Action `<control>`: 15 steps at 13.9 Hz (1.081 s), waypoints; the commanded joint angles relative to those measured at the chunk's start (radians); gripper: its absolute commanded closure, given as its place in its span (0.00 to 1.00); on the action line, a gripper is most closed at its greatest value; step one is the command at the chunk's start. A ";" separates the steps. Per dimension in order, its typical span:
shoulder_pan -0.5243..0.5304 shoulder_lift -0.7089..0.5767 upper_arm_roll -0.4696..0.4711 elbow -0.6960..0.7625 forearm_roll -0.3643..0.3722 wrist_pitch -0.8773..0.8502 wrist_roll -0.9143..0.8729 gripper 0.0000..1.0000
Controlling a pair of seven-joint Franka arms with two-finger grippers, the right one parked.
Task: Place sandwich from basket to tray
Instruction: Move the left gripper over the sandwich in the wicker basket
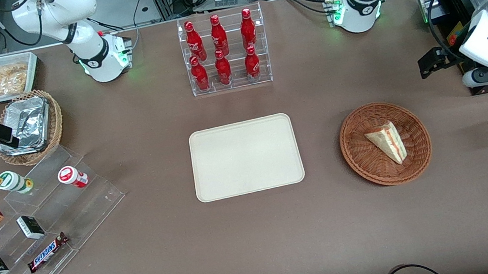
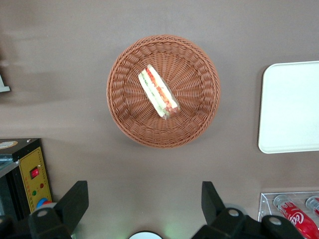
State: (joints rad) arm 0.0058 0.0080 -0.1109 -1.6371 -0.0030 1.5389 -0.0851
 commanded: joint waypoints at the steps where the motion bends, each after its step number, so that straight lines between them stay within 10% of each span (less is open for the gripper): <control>1: 0.011 0.017 -0.004 0.008 -0.012 0.007 0.013 0.00; 15: 0.006 0.040 -0.006 -0.524 0.009 0.580 -0.047 0.00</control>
State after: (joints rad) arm 0.0062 0.0763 -0.1097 -2.0608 -0.0002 2.0105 -0.0961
